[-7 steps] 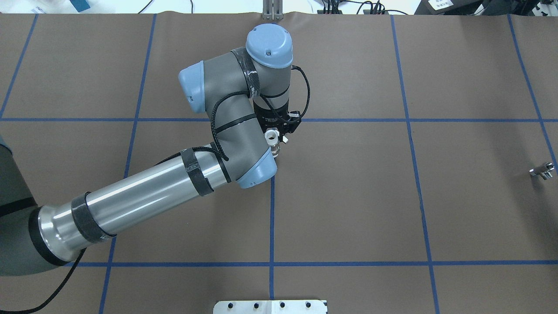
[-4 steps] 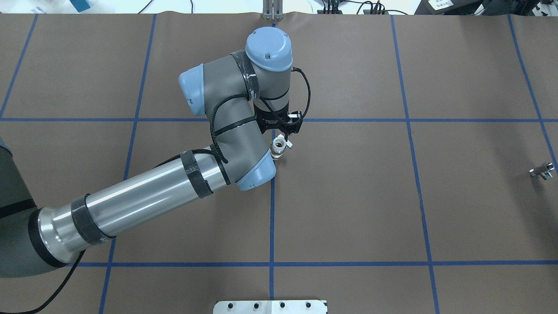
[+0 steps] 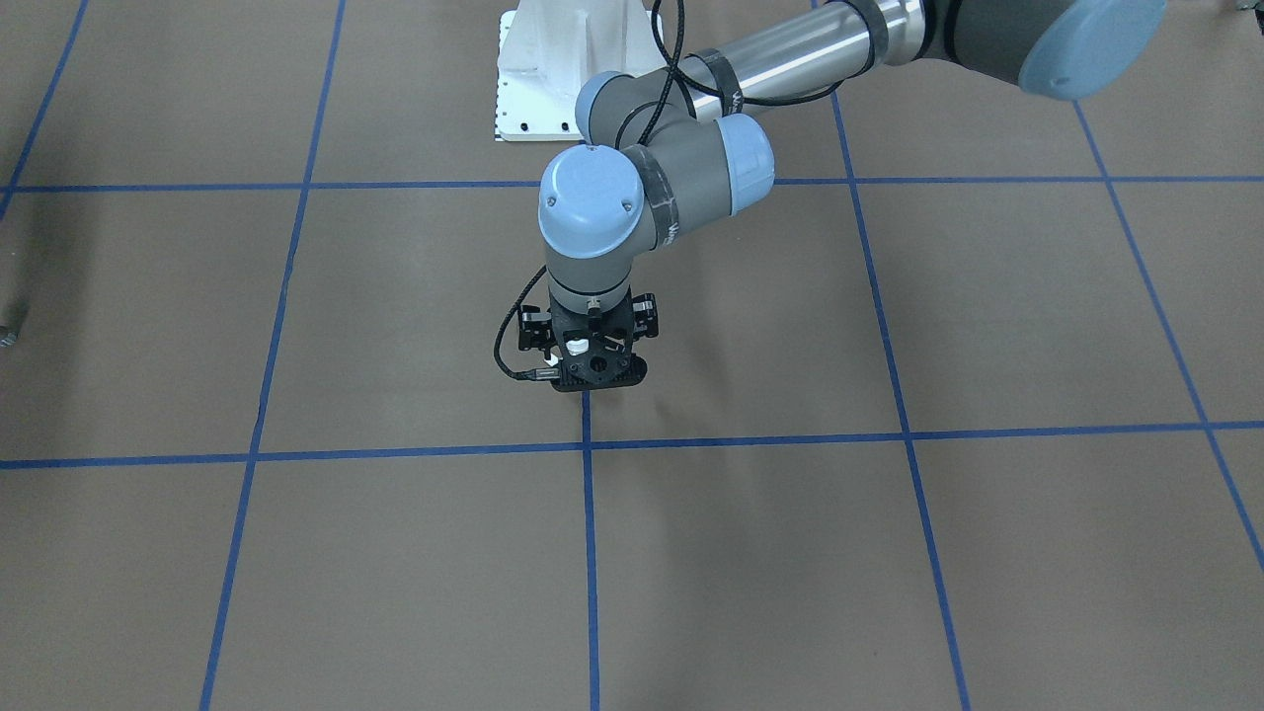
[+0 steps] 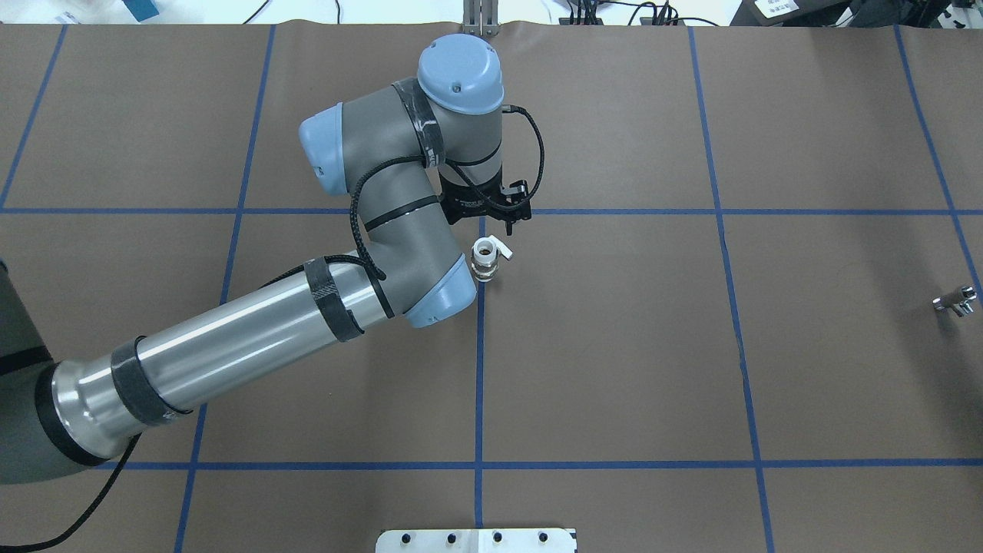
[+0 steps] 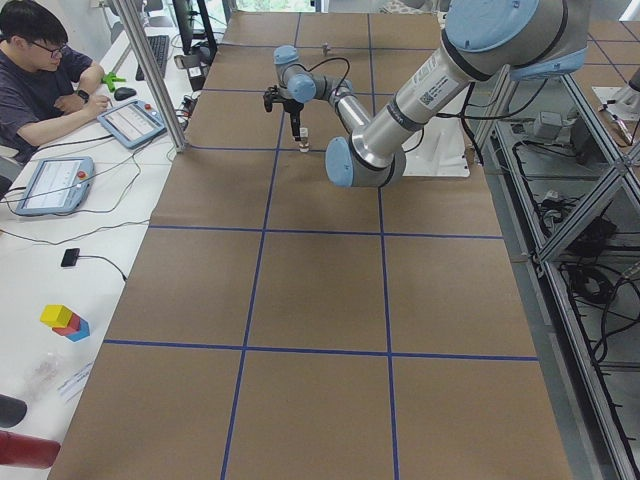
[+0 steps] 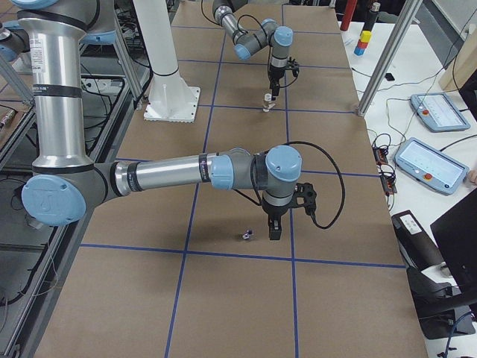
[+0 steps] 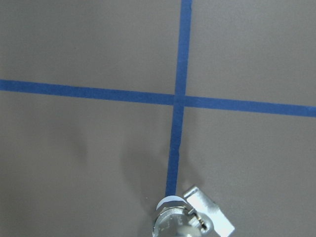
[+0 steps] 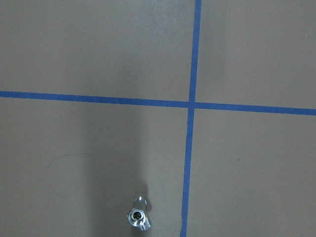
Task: Assemble PPR valve and pipe with both arms
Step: 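Open the left gripper and draw the left arm back away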
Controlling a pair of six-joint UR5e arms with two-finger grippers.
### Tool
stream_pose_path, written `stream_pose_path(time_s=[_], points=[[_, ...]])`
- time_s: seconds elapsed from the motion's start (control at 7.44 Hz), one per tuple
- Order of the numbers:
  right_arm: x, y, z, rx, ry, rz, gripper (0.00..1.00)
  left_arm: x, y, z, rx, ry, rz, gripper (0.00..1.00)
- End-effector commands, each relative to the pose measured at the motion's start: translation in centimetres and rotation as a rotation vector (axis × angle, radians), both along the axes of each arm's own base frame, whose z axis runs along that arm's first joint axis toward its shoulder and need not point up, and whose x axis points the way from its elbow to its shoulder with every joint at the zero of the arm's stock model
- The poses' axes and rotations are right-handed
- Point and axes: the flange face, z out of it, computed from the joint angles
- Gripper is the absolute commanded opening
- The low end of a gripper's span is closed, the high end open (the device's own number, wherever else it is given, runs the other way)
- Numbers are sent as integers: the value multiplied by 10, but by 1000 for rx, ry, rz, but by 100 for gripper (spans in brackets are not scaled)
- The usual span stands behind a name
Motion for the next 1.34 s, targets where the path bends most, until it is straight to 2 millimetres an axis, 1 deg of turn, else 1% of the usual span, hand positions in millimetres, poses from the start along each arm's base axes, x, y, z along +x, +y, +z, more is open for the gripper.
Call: stream_pose_path(time_s=[0.0, 0.13, 0.27, 0.4, 0.54, 0.67, 0.81, 1.07, 1.21], points=[[-1, 3, 3, 8, 8, -12, 100, -86, 13, 24, 71, -7, 20, 100], [-2, 4, 4, 9, 9, -16, 100, -149, 27, 42, 137, -42, 69, 100], [-12, 6, 8, 8, 3, -46, 100, -212, 35, 71, 199, -68, 99, 100], [-45, 3, 5, 22, 2, -119, 100, -259, 33, 96, 251, -87, 121, 100], [-73, 4, 6, 9, -2, -169, 100, -283, 32, 113, 255, -82, 150, 100], [-78, 10, 13, 0, -2, -186, 100, -291, 28, 115, 254, -80, 145, 100], [-92, 12, 18, 15, 6, -217, 100, -291, 28, 115, 254, -80, 145, 100], [-99, 29, 83, 161, -13, -229, 100, -291, 28, 115, 254, -80, 145, 100], [-110, 31, 103, 174, -23, -226, 100, -290, 29, 115, 255, -80, 147, 100]])
